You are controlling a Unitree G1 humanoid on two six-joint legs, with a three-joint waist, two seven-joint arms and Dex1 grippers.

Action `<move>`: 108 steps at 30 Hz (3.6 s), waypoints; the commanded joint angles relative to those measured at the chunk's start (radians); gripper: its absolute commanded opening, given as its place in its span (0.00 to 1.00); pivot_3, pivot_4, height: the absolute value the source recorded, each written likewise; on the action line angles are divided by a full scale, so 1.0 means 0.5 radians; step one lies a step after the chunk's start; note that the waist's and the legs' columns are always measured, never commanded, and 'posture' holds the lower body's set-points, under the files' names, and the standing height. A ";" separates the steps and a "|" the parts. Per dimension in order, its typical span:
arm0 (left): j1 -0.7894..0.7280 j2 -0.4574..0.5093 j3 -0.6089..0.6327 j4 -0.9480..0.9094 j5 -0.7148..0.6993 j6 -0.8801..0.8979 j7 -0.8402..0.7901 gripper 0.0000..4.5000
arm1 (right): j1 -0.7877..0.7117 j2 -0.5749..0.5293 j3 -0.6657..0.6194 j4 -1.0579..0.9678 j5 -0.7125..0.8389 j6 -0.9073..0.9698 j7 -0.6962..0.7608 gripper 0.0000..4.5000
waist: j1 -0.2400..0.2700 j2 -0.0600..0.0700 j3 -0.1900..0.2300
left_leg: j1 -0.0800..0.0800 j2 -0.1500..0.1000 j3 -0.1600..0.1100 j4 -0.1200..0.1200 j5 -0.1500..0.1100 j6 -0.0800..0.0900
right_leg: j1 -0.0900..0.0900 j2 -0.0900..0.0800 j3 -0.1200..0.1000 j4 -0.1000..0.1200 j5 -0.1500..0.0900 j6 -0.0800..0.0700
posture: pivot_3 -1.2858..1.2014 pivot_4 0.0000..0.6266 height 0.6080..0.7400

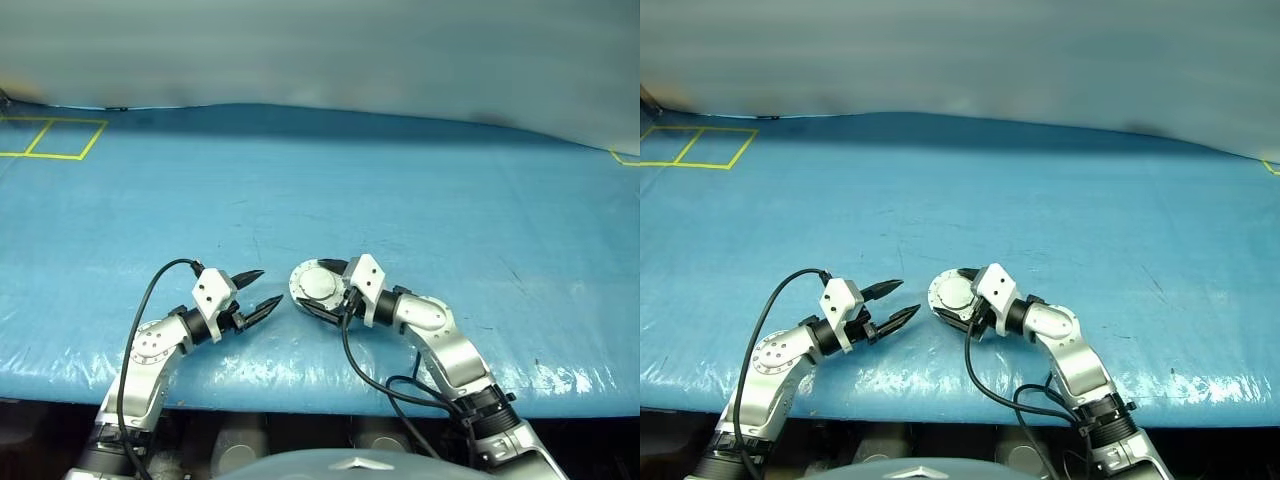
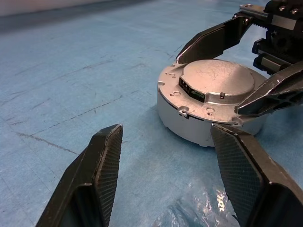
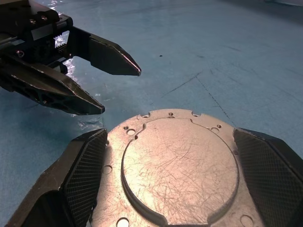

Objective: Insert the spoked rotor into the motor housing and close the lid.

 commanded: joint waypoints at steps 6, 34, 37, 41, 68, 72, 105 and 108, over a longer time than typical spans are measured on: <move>0.015 -0.011 0.007 -0.035 -0.028 -0.006 0.008 0.70 | -0.051 -0.052 -0.042 0.009 0.051 0.049 0.052 0.67 | 0.006 0.000 0.000 | 0.000 0.000 0.000 0.000 0.000 0.000 | -0.001 0.000 0.000 0.000 0.000 0.000 | 0.52 0.24 1.00; -0.007 -0.007 -0.016 -0.014 -0.024 -0.004 -0.012 0.70 | -0.241 -0.125 -0.060 0.082 0.131 0.062 0.221 0.67 | 0.022 0.001 0.001 | -0.009 0.001 0.000 0.003 0.000 0.000 | -0.005 0.002 -0.001 0.000 0.000 0.000 | 0.52 0.24 1.00; -0.015 -0.014 -0.023 -0.005 -0.022 -0.007 -0.012 0.70 | -0.256 -0.147 -0.076 0.041 0.168 0.085 0.250 0.67 | 0.024 0.001 0.001 | -0.010 0.001 0.000 0.003 0.000 0.000 | -0.006 0.002 -0.001 0.000 0.000 0.000 | 0.52 0.24 1.00; -0.022 -0.019 -0.031 0.001 -0.019 -0.009 -0.011 0.70 | -0.277 -0.190 -0.063 0.035 0.143 0.093 0.279 0.67 | 0.025 0.002 0.001 | -0.011 0.001 0.000 0.003 0.000 0.000 | -0.006 0.002 -0.001 0.000 0.000 0.001 | 0.52 0.24 1.00; 0.012 -0.019 -0.029 -0.013 -0.013 -0.007 0.010 0.70 | -0.250 -0.096 -0.045 0.071 0.082 0.140 0.153 0.67 | 0.024 0.003 0.002 | -0.012 0.002 0.000 0.003 0.000 0.000 | -0.007 0.003 -0.001 0.001 0.001 0.001 | 0.52 0.24 1.00; 0.009 -0.018 -0.029 -0.012 -0.012 -0.006 0.010 0.70 | -0.270 -0.122 -0.048 0.085 0.020 0.110 0.129 0.67 | 0.026 0.003 0.002 | -0.012 0.002 0.000 0.003 0.000 0.000 | -0.007 0.003 -0.001 0.001 0.001 0.001 | 0.52 0.24 1.00; -0.001 -0.024 -0.037 0.009 -0.006 -0.013 0.011 0.70 | -0.285 -0.105 -0.013 0.128 -0.016 0.163 0.102 0.67 | 0.024 0.003 0.002 | -0.011 0.002 0.000 0.005 0.000 0.000 | -0.006 0.003 -0.001 0.001 0.001 0.001 | 0.52 0.24 1.00; 0.007 -0.025 -0.037 0.008 -0.008 -0.014 0.012 0.70 | -0.287 -0.121 0.009 0.150 -0.045 0.166 0.114 0.67 | 0.024 0.003 0.002 | -0.010 0.002 0.000 0.005 0.000 0.000 | -0.004 0.003 -0.001 0.001 0.001 0.001 | 0.52 0.24 1.00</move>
